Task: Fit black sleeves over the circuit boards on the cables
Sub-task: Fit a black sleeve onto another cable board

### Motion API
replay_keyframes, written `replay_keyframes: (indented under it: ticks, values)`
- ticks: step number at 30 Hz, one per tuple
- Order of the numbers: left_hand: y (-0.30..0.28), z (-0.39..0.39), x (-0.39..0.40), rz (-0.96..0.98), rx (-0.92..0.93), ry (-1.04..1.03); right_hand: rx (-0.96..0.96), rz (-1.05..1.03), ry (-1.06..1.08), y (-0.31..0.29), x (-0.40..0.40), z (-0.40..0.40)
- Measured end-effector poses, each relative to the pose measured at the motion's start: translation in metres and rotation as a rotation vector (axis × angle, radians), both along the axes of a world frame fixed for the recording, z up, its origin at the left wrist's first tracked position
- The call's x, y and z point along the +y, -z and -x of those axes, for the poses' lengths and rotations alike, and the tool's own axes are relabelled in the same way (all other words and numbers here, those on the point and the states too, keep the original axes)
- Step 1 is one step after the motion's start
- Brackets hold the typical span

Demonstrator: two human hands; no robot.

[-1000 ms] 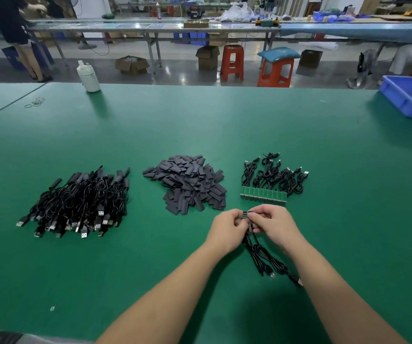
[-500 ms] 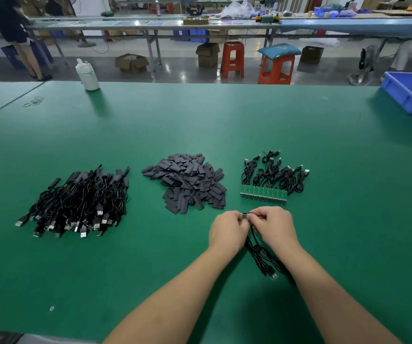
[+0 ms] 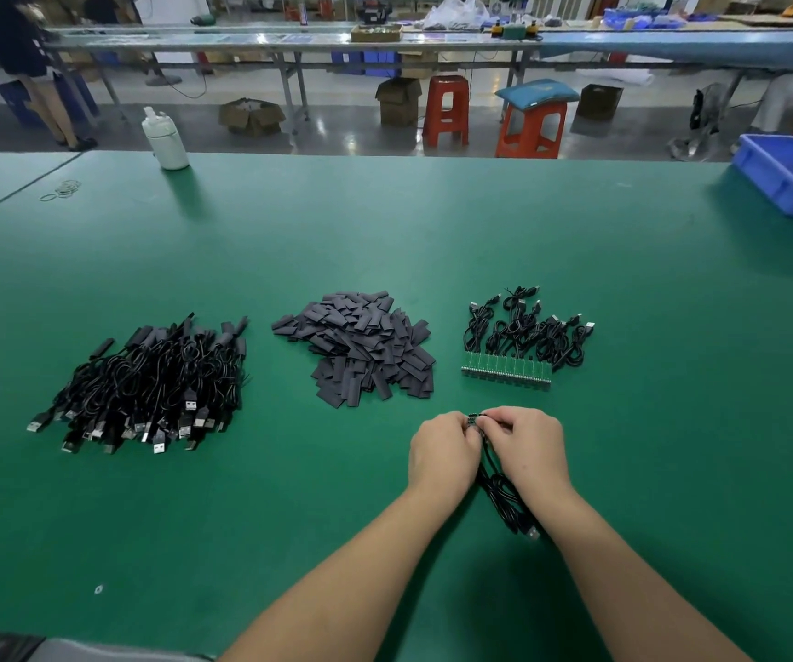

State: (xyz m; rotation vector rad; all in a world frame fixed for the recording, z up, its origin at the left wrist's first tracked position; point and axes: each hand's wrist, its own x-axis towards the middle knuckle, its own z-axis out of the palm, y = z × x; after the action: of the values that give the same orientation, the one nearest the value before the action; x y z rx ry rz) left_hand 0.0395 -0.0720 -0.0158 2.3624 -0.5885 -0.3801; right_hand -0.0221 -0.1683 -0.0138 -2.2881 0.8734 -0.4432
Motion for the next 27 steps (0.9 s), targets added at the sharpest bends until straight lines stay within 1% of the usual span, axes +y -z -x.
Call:
replay_keyframes:
  ticks: [12,16,18,22,24,25,27]
  values:
    - [0.0,0.004,-0.003,-0.034,-0.025,-0.009,0.011,0.023,0.047,0.008,0.006,-0.001]
    - [-0.002,-0.003,-0.001,-0.001,0.042,-0.015,-0.016,-0.031,0.062,0.006,0.001,-0.001]
    - [0.0,-0.009,0.002,0.089,0.133,-0.041,-0.043,-0.071,0.084,0.002,-0.006,0.0]
    - [-0.001,-0.026,0.019,0.442,0.478,-0.116,-0.046,-0.153,0.109,-0.007,-0.024,0.003]
    - [-0.005,-0.037,0.031,0.57,0.617,-0.135,-0.086,-0.302,0.129,-0.01,-0.035,0.004]
    - [-0.007,-0.043,0.037,0.6,0.663,-0.144,-0.122,-0.402,0.144,-0.012,-0.04,0.005]
    - [-0.01,-0.053,0.049,0.607,0.697,-0.152,-0.179,-0.555,0.171,-0.016,-0.049,0.007]
